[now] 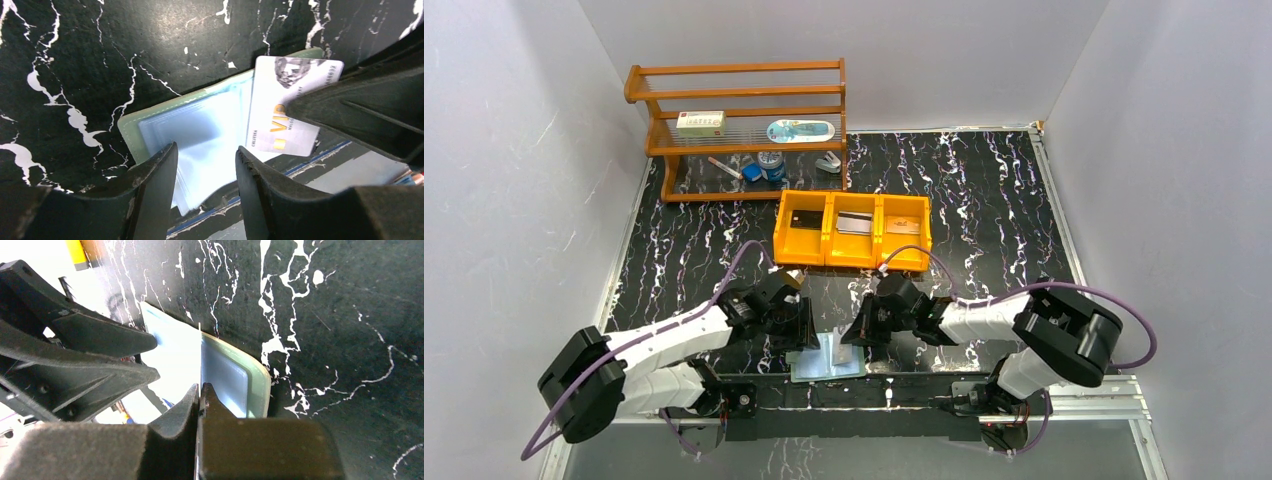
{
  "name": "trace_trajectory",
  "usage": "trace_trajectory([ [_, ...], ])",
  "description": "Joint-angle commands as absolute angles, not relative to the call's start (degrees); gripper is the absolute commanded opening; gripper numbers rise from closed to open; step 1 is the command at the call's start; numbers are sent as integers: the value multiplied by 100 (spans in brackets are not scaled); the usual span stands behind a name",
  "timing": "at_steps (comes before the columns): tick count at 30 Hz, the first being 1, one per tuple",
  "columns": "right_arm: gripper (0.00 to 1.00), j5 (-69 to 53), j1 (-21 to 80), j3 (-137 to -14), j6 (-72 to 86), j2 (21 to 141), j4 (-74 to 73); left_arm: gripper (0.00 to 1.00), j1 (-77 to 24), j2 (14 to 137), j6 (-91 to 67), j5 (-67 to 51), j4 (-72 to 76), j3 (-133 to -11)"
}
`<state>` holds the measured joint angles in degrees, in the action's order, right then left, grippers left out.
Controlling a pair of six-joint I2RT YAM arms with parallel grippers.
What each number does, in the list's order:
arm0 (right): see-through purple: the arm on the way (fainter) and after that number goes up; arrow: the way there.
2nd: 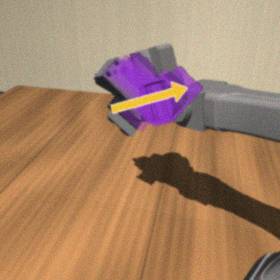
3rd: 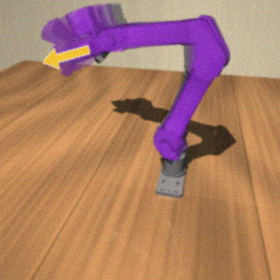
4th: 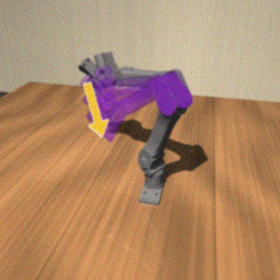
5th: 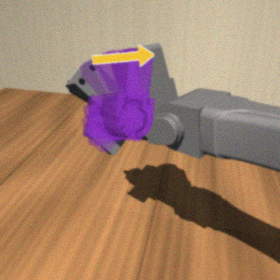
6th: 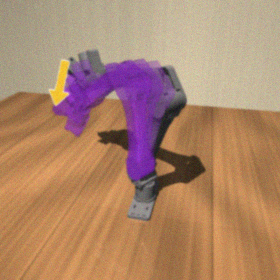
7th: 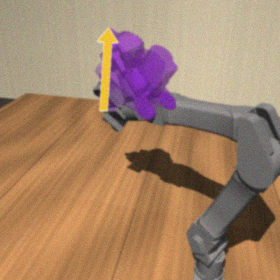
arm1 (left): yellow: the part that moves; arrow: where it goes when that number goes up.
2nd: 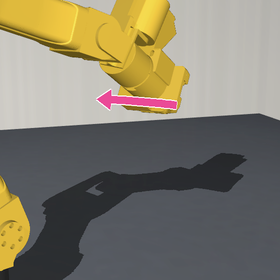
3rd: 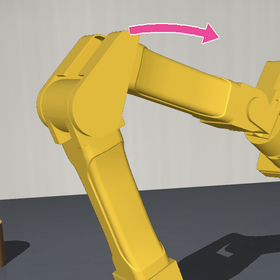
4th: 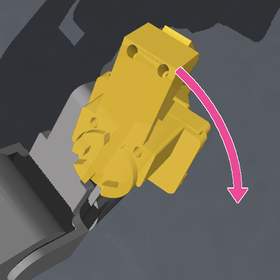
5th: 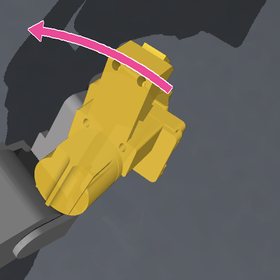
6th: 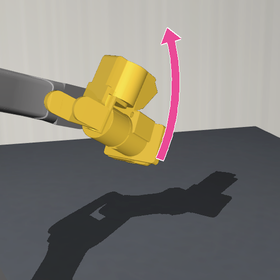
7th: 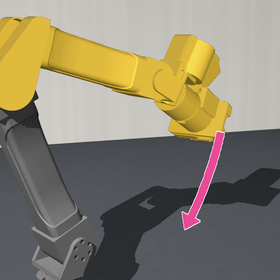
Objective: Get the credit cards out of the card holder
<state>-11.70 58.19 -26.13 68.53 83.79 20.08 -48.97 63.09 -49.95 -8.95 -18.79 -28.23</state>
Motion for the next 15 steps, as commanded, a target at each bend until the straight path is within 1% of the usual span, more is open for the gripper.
trace_trajectory([
  [1,4,-867,5821,-2826,6655,8079,1591,45,-4906,6639,-4791,-815,-2171,-2874],
  [4,4,-668,5827,-3080,6482,7822,1106,43,-4947,7017,-4791,-1031,-1955,-2725],
  [10,6,141,5826,-3456,6187,7123,90,38,-5143,7647,-4891,-758,-1934,-2499],
  [15,6,732,5818,-3644,6007,6649,-432,38,-5255,7731,-4913,-715,-1855,-2617],
])
